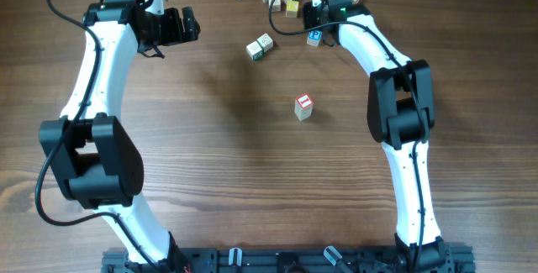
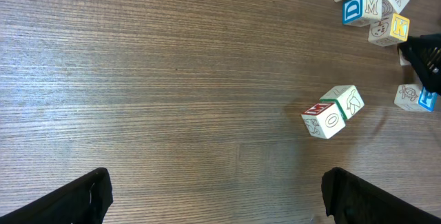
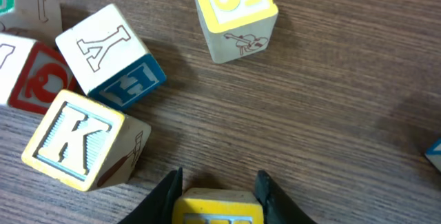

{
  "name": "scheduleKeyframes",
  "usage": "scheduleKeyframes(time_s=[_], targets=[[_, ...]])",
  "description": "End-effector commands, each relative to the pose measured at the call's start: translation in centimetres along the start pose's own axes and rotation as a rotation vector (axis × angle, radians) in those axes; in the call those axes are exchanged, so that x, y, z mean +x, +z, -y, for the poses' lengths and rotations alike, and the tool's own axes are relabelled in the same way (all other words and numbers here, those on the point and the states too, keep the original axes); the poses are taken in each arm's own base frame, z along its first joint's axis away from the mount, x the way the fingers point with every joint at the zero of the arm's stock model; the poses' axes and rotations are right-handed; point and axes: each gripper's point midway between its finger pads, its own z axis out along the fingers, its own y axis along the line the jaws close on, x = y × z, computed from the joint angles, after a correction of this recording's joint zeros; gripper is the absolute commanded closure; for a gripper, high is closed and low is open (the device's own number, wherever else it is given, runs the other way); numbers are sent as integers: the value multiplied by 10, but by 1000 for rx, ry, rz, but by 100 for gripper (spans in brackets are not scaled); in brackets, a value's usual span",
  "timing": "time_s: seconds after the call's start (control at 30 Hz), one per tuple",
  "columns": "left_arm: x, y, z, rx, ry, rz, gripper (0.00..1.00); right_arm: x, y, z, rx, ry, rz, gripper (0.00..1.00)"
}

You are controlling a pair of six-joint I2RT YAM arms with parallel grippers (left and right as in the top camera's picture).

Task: Form a tower

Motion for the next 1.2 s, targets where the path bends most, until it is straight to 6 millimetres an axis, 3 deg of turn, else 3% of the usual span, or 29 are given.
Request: scheduleKeyframes(time_s=[0.0,0.1,0.17,0.2,0.27,0.33,0.43,0.57,0.67,0.8,0.93,0.97,1.07,1.1,1.17], targets=[[1,3,-1,-8,-1,-4,0,-28,-33,-8,-32,14,31,77],[0,3,-1,-8,-1,-4,0,-52,-84,-14,-53,11,38,80],[0,3,-1,-8,-1,-4,0,-57,-119,-18,-74,65,13,81],[0,3,-1,-8,-1,-4,0,-56,-125,-18,-74,125,-1,81],[0,3,-1,-8,-1,-4,0,-36,-127,-19,-63,324,-90,80],[0,3,-1,-8,-1,-4,0,-8,-113,-29,-53,368,-158,80],[0,3,-1,-8,-1,-4,0,17,-92,-41,-9,356,-165,79],[1,3,-1,-8,-1,-4,0,20,-80,-41,100,336,-96,80],[1,3,-1,-8,-1,-4,0,45,-93,-41,128,310,-208,82],[0,3,-1,-8,-1,-4,0,93,-132,-16,201,330,-449,83],[0,3,-1,-8,-1,-4,0,147,-137,-11,241,312,-610,83],[0,3,-1,-8,-1,-4,0,154,-135,-13,228,316,-625,82],[0,3,-1,-8,-1,-4,0,155,-134,-20,188,328,-629,54],[0,3,-1,-8,-1,-4,0,150,-135,-22,177,332,-622,35],[0,3,-1,-8,-1,-4,0,136,-144,-25,160,337,-609,28]])
